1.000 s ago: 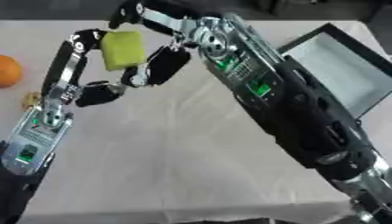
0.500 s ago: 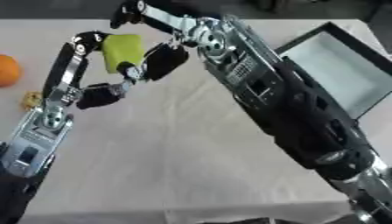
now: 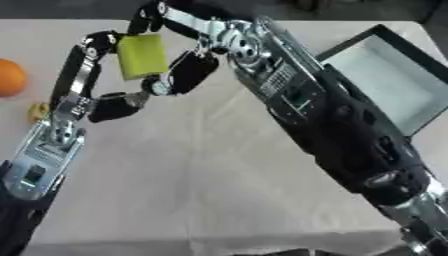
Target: Pick up the objects with one hand, pass them to the other hand, and then place them into the box on the other side of the table.
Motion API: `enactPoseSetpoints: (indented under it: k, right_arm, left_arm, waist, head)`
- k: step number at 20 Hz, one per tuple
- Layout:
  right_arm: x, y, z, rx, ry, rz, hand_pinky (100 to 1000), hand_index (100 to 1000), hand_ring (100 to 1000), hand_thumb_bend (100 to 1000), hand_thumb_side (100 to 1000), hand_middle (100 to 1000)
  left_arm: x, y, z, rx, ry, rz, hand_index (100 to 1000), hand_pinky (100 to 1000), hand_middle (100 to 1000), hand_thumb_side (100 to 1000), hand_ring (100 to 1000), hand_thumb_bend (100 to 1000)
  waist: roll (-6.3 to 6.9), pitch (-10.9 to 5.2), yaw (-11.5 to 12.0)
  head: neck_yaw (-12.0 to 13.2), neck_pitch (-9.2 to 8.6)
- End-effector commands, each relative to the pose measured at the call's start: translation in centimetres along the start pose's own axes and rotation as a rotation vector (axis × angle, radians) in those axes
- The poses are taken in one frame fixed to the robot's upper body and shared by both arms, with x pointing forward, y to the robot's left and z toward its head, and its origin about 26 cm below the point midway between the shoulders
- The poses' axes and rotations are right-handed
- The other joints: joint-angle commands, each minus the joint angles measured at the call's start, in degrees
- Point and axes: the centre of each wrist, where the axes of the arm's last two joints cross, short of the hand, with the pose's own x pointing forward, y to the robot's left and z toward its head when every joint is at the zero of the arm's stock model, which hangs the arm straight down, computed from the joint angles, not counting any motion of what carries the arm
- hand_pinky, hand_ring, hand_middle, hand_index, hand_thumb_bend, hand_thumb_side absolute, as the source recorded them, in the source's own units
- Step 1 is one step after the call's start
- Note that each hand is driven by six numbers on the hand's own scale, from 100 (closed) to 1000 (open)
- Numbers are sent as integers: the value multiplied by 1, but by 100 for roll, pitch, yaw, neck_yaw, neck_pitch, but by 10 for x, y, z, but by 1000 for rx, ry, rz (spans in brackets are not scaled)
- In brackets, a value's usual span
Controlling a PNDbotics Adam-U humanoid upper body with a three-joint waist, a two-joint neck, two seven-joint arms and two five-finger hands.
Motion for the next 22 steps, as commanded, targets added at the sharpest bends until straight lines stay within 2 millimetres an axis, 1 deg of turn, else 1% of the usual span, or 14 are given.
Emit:
enactPoseSetpoints:
  k: [1,7,12,17,19,22]
  right_arm:
    - [3,-7,0,-12,-7,19,924,781,855,436,100,781]
    - [3,-6,-3,-41,8,17,923,780,849,444,100,779]
    - [3,-4,-5,-57,12,29,923,772,842,429,100,771]
    - [3,-3,-6,-72,6,55,923,731,812,405,100,727]
    - [3,-2,-6,-78,7,57,922,698,799,379,100,692]
    - [1,-1,-6,-89,8,35,926,664,790,296,100,655]
  left_arm:
    - [9,2,-6,33,-42,25,493,746,531,100,555,100]
    - [8,0,-5,33,-94,106,494,744,526,102,551,100]
    - [7,-2,-5,40,-126,148,499,731,519,117,544,100]
    - [6,-4,-4,44,-172,193,514,726,512,126,540,100]
    - [5,-6,-3,36,-174,201,516,726,512,122,539,100]
    - [3,-7,-3,22,-165,199,518,726,512,124,539,100]
  waist:
    - [8,-75,7]
    - [-1,-78,10]
    - [-6,-72,14]
    - [-9,-66,9]
    - [-9,-65,8]
    - [-9,-62,7]
  head:
    - [42,39]
    - [57,26]
    - [48,18]
    - [55,30]
    - [58,21]
    - [69,-5]
